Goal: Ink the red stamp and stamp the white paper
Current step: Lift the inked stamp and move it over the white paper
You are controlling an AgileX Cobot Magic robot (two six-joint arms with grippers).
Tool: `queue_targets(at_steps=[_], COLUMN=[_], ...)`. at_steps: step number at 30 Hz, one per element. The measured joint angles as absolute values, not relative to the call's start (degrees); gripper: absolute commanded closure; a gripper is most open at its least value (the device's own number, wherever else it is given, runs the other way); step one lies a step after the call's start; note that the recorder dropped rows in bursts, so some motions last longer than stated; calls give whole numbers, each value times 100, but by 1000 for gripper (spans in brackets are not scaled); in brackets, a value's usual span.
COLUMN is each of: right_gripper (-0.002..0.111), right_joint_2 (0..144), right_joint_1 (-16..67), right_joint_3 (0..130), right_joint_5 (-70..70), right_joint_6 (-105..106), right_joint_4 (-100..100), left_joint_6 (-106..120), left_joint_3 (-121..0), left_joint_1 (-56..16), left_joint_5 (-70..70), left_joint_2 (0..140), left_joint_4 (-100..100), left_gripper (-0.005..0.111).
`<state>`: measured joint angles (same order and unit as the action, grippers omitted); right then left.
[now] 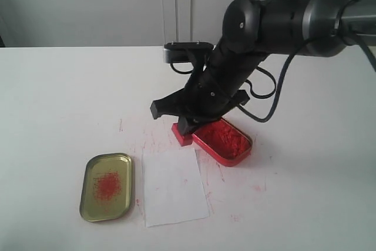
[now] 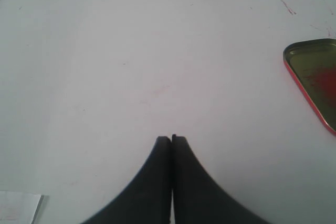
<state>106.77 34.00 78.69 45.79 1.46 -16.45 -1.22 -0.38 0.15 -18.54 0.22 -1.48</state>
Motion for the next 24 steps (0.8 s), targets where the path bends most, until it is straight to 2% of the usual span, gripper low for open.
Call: queue_targets(at_steps=[13, 24], right_gripper=[108, 108], right_joint_2=[10677, 10898], right_joint_1=[4577, 4750], right_joint_3=[7869, 7869], right_joint_5=[4513, 4451], right_joint_6=[-1262, -1437], right_joint_4=[280, 536], left_joint_6=[-122, -122], left_joint_3=[-38, -38], left_joint_1=[15, 15], left_joint_5=[-1854, -1854], left_joint_2=[22, 22], left_joint_4=[-148, -148], left_gripper=[107, 107])
